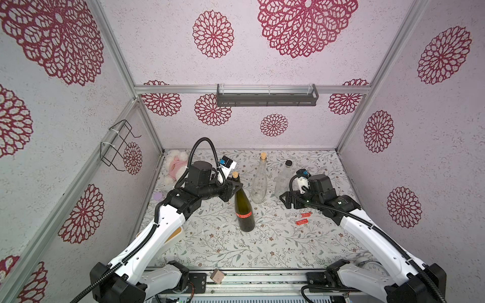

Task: Remove the label from the bottle
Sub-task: Adjust the bottle at the center of the board.

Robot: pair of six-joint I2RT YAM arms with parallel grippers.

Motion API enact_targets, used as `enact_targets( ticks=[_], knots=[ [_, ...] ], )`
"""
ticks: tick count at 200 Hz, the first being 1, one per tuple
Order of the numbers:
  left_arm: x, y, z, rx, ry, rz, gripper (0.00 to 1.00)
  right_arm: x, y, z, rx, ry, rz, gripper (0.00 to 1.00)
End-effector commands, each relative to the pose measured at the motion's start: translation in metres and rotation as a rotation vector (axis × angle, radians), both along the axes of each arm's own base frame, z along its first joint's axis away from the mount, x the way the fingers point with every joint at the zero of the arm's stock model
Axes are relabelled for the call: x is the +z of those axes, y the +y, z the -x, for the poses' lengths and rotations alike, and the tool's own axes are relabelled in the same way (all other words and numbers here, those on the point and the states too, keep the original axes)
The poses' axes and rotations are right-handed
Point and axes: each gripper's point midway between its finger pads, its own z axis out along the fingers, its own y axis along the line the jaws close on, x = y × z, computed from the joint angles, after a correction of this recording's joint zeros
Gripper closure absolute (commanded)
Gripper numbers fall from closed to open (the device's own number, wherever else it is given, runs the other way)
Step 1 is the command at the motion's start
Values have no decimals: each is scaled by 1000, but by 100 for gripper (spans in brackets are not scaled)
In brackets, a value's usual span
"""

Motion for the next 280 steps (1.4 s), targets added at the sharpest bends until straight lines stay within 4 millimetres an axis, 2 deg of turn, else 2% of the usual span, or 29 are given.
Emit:
enact_targets(
  ticks=[1, 48, 94, 140, 241, 258, 280],
  knots=[
    [33, 7, -10, 84, -94, 5, 77, 14, -4, 0, -2, -50, 8, 7],
    [50, 13, -13, 261, -166, -101, 79, 19, -4, -3, -1, -65, 11, 7],
    [64, 23, -16, 499, -198, -33, 80, 22, 1, -3, 21, -75, -9, 7],
    [68, 18, -10, 657, -238, -5, 79, 23, 2, 0, 46, -76, 0, 7],
    [45, 1, -4, 783, -195, 1, 77, 20, 10, -1, 99, -66, 6, 6],
    [42, 1, -4, 791, -188, -1, 72, 18, 12, -3, 106, -61, 1, 7],
    [40, 2, -3, 794, -179, 5, 61, 18, 15, -4, 112, -58, -4, 7]
  ],
)
